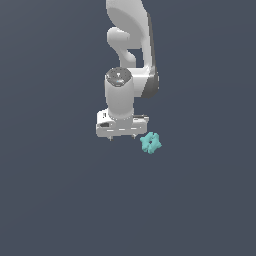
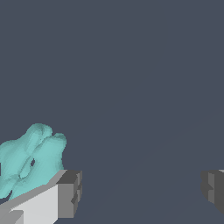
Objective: Pick up the object and move it to a goal position.
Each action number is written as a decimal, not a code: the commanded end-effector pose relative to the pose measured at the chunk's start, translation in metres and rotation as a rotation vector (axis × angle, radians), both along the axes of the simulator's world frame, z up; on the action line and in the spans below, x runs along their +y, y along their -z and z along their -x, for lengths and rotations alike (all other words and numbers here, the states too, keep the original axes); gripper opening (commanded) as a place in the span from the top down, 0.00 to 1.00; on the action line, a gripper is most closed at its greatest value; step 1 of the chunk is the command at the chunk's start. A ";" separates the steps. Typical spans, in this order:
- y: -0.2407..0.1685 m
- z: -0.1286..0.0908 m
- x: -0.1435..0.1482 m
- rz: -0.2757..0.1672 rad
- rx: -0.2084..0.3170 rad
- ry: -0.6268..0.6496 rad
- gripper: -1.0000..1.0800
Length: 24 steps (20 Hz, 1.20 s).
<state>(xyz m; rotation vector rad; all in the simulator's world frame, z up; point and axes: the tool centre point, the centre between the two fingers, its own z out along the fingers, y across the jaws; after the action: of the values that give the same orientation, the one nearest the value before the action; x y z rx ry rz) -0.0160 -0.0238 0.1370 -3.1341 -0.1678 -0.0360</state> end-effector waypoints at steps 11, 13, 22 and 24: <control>0.042 0.021 0.032 -0.001 -0.046 -0.387 0.00; 0.048 0.025 0.038 -0.002 -0.054 -0.452 0.00; 0.073 0.046 0.066 -0.008 -0.101 -0.744 0.00; 0.078 0.051 0.072 -0.009 -0.112 -0.804 0.00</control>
<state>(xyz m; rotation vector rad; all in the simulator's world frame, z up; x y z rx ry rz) -0.0630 0.0432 0.0628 -2.8355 -1.3075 -0.1892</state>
